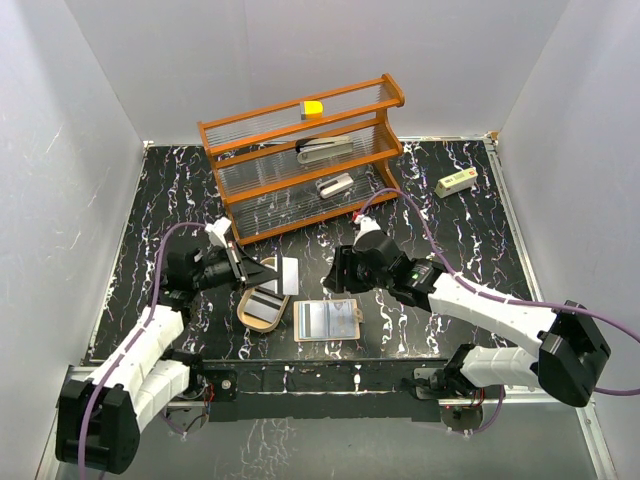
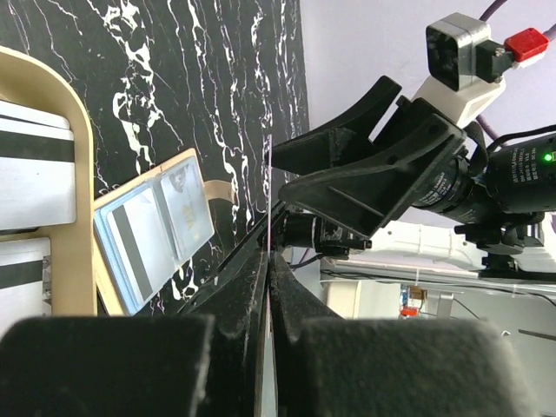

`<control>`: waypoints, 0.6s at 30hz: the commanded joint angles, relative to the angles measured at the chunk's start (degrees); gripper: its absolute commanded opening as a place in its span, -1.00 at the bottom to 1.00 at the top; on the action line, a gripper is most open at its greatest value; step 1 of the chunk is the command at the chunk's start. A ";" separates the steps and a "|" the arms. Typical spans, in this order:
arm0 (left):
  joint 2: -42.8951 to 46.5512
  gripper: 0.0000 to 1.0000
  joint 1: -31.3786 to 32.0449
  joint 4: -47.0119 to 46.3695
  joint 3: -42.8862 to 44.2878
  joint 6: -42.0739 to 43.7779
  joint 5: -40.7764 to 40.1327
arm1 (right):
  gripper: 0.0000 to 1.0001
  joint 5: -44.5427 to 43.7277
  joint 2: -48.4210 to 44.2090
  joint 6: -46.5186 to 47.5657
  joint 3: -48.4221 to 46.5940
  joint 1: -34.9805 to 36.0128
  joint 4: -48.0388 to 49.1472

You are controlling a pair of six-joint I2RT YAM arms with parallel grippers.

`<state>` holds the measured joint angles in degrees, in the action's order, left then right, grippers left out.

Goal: Put the credit cards into the card holder
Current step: Insert the credit card into the card holder.

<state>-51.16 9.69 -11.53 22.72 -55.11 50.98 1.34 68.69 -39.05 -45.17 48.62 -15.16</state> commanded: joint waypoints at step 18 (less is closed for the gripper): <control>-4.07 -1.00 20.53 5.97 4.24 -4.74 -21.45 | -0.03 -9.72 -2.40 -2.62 2.47 -0.19 -16.84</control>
<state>-54.61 26.39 -5.41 25.56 -58.00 33.76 -6.35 67.59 -41.10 -42.81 48.62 -31.51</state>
